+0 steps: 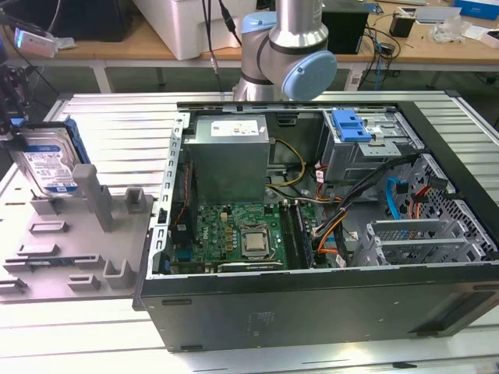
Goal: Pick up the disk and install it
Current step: 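Pick up the disk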
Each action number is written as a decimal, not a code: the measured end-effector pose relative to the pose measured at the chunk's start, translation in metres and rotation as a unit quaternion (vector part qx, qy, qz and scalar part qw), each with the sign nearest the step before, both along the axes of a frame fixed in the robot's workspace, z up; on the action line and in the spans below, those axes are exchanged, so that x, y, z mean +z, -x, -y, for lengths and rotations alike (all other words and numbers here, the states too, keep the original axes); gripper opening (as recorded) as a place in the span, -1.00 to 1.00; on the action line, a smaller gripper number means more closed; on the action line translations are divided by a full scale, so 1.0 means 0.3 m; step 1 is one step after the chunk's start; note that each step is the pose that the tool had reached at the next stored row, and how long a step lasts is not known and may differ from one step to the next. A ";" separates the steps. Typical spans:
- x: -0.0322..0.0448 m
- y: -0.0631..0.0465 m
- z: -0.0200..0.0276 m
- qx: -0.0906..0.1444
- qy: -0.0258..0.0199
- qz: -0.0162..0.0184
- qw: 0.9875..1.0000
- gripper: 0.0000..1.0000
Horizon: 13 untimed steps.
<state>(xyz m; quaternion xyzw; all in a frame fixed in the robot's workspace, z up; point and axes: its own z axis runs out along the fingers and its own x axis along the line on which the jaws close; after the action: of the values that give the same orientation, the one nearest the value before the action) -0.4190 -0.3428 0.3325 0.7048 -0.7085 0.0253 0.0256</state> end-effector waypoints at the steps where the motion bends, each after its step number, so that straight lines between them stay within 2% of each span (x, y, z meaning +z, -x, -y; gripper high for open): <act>1: 0.005 0.000 0.000 0.000 0.001 0.000 1.000 -0.27; 10: 0.050 -0.001 -0.005 0.000 0.005 0.000 1.000 -0.27; 13: 0.087 -0.003 -0.005 0.000 0.006 0.000 1.000 -0.27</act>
<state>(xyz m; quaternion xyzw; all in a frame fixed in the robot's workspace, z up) -0.4183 -0.3412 0.3587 0.7047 -0.7083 0.0296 0.0299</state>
